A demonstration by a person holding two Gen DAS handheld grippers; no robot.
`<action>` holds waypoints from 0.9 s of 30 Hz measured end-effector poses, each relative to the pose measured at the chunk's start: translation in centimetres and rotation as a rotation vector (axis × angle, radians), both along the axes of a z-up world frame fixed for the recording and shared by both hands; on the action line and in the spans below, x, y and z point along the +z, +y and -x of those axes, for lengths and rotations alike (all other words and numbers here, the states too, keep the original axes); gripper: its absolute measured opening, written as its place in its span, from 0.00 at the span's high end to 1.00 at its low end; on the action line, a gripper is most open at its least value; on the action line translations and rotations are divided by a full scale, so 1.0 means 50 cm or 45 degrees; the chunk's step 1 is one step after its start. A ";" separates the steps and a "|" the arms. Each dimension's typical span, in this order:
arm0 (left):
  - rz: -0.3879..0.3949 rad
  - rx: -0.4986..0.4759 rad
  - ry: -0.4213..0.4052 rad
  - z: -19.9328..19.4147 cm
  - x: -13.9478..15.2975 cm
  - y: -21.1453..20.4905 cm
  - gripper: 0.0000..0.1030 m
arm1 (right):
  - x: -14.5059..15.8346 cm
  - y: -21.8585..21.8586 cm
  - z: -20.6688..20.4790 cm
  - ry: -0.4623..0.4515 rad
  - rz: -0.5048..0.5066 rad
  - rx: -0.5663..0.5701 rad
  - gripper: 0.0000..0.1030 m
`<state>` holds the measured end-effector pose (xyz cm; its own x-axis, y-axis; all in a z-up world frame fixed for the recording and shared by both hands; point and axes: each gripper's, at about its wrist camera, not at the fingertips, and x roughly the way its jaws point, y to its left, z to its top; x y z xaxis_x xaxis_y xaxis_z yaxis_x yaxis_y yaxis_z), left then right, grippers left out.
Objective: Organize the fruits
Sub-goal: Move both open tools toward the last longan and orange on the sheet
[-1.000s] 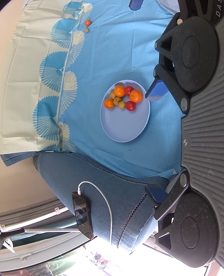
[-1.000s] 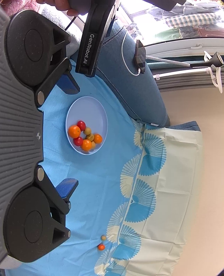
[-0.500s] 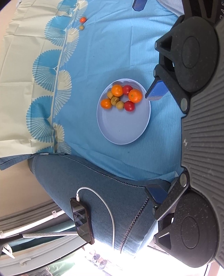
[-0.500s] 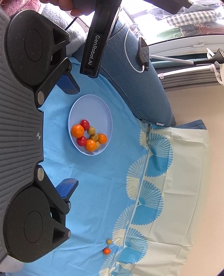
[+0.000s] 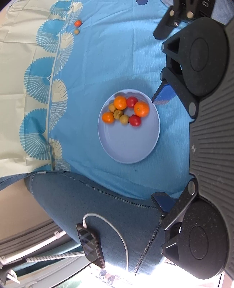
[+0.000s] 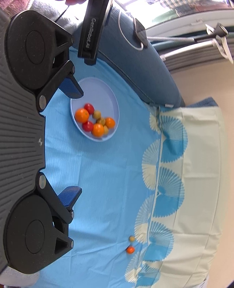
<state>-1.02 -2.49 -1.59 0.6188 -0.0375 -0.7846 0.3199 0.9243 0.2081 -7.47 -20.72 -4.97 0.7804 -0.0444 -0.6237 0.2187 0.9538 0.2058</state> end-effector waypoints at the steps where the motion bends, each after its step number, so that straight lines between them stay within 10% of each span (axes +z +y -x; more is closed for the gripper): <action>1: -0.001 -0.008 0.009 -0.004 -0.002 -0.009 0.00 | -0.002 -0.011 0.001 -0.001 -0.001 -0.021 0.01; 17: -0.041 -0.404 -0.026 -0.136 -0.026 -0.443 0.00 | -0.069 -0.384 0.016 -0.005 0.085 -0.555 0.01; 27: -0.002 -0.643 0.130 -0.338 -0.221 -0.898 0.00 | -0.253 -0.741 -0.157 0.045 0.259 -0.586 0.01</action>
